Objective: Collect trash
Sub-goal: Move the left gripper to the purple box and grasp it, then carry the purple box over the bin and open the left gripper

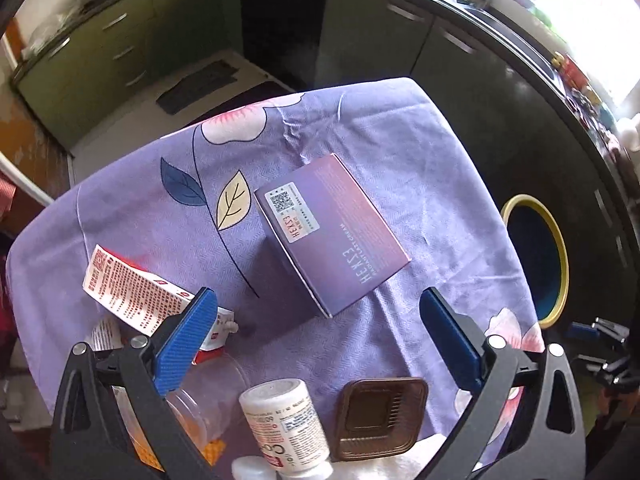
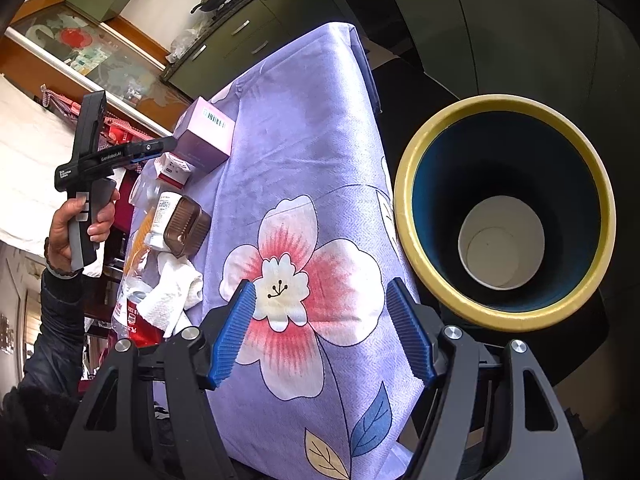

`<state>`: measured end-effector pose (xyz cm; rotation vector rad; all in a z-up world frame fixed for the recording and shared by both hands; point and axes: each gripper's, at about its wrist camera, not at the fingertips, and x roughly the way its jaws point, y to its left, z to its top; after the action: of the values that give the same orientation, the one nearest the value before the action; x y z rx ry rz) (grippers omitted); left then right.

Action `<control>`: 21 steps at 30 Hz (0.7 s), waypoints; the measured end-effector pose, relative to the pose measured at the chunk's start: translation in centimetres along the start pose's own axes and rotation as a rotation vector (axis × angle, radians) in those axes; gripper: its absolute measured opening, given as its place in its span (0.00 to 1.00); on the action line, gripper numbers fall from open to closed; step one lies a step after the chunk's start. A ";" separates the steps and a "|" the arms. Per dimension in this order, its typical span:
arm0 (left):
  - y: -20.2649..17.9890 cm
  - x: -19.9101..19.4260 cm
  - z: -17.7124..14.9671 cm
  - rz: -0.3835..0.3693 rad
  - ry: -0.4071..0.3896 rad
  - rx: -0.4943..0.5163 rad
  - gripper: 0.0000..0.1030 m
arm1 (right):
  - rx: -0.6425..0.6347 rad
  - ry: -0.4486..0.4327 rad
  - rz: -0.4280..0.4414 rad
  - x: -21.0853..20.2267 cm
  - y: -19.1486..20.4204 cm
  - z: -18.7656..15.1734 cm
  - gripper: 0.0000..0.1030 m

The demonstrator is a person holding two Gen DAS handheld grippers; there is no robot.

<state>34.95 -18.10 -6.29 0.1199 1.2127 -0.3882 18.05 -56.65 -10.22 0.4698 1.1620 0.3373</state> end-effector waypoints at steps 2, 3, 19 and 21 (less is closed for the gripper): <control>-0.3 0.3 0.4 0.012 0.007 -0.062 0.94 | -0.002 0.003 0.006 0.2 0.0 0.0 0.66; -0.3 0.4 0.6 0.013 0.010 -0.095 0.94 | -0.002 0.004 0.009 0.3 0.0 0.0 0.66; 0.1 1.8 2.1 0.044 0.022 -0.230 0.51 | 0.027 -0.014 0.013 0.0 -1.7 -1.6 0.66; -0.3 1.0 2.0 0.042 0.008 -0.190 0.50 | 0.021 -0.026 0.005 -0.4 -1.4 -2.1 0.66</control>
<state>36.89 -19.15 -6.49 -0.0169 1.2472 -0.2348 15.97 -57.71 -11.26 0.4946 1.1399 0.3229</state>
